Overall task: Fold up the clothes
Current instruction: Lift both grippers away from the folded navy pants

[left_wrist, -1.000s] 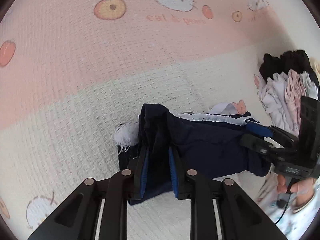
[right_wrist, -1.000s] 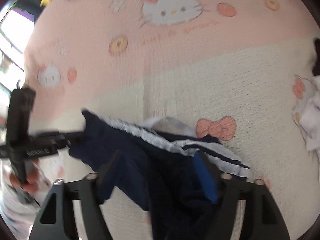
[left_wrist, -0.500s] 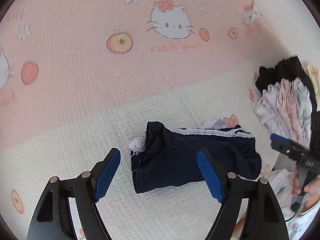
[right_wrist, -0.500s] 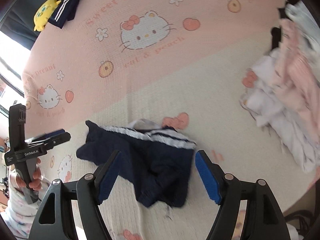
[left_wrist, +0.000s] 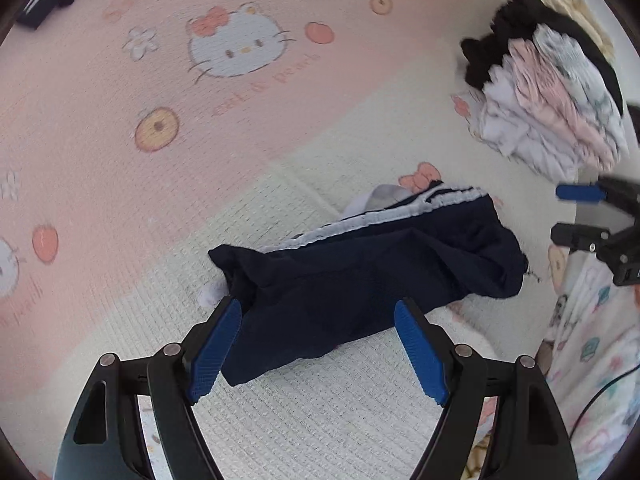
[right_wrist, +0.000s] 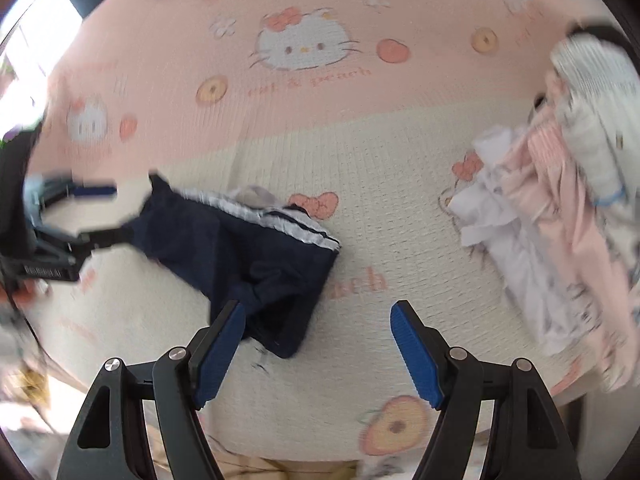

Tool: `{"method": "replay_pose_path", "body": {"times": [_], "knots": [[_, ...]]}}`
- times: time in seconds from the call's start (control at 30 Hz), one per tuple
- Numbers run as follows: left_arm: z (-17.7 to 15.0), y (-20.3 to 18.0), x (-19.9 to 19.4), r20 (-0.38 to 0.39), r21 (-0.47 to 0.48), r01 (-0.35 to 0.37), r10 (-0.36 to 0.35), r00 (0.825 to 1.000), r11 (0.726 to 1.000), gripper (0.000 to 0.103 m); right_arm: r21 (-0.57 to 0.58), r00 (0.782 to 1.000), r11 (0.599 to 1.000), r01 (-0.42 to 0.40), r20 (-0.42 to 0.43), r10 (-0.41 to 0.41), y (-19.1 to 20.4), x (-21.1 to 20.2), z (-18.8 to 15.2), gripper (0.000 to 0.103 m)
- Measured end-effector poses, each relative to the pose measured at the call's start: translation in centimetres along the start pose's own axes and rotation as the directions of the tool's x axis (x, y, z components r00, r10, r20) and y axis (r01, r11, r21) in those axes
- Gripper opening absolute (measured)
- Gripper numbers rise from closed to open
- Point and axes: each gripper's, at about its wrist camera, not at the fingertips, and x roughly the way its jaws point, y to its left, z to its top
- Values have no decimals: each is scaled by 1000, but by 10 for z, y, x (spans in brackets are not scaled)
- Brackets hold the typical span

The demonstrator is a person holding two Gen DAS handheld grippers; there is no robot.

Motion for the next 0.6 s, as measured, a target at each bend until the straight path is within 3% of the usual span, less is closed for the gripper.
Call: {"method": "replay_pose_path", "body": {"times": [0.07,0.13,0.3,0.37,0.5,0.6], "knots": [[0,-17,1,17,97,-49,47,999,994,78,-122,998,991,56,3,-56,10,1,-3,75],[-2,-35,1,47,217,-104,96,994,971,78,-249,993,962,115,17,-114,21,1,-7,75],[-10,-68,9,114,436,-216,185,976,873,78,-482,976,852,202,31,-214,42,12,-20,77],[-12,-76,14,119,489,-214,178,977,846,78,-554,967,801,227,34,-251,48,18,-25,77],[-13,-84,23,112,544,-186,148,983,819,78,-676,932,658,332,130,-338,62,28,-43,77],[-14,-92,30,120,593,-187,143,982,784,78,-768,920,532,357,192,-341,75,32,-59,77]]}}
